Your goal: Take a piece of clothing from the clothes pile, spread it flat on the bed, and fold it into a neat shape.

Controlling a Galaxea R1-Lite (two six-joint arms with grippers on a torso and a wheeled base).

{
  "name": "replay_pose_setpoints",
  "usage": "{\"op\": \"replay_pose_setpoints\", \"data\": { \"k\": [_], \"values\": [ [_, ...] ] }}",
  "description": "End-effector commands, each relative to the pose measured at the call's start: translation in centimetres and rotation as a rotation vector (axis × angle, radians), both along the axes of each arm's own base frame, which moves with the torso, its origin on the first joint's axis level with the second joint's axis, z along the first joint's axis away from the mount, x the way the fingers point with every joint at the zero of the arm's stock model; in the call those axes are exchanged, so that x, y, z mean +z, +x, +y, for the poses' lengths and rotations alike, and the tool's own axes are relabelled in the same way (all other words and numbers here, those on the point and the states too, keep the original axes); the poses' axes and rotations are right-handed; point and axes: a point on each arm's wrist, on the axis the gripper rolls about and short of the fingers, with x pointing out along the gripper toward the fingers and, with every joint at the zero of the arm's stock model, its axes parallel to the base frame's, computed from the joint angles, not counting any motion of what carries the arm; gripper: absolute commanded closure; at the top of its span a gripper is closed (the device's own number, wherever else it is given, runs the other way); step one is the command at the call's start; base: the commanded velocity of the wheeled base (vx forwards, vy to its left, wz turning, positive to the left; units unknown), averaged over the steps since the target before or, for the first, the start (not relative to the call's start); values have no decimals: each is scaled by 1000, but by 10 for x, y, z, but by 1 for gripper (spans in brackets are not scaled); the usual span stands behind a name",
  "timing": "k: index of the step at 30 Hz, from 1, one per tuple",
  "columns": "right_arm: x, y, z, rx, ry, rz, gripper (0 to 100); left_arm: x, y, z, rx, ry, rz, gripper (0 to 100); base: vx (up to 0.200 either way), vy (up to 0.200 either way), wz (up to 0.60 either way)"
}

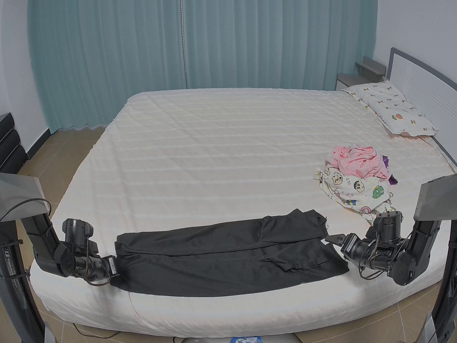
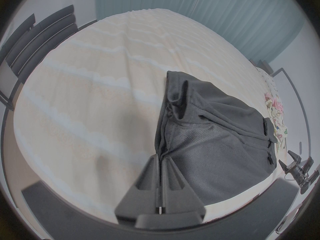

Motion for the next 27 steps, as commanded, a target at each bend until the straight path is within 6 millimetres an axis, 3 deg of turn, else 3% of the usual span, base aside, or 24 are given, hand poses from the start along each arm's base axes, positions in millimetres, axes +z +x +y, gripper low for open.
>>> {"op": "replay_pose_setpoints", "data": {
  "k": [1, 18, 19, 27],
  "values": [
    [1, -1, -1, -2, 1, 0, 0, 8, -9, 2, 13, 1, -4, 100, 0, 0, 0],
    [1, -1, -1, -2, 1, 1, 0, 2, -27, 4, 39, 34, 62, 100, 0, 0, 0],
    [1, -1, -1, -2, 1, 1, 0, 2, -28, 3, 35, 36, 64, 0, 0, 0, 0],
    [7, 0, 1, 0, 11, -24, 0, 6, -22, 7, 50, 2, 30, 0, 0, 0, 0]
  ]
}}
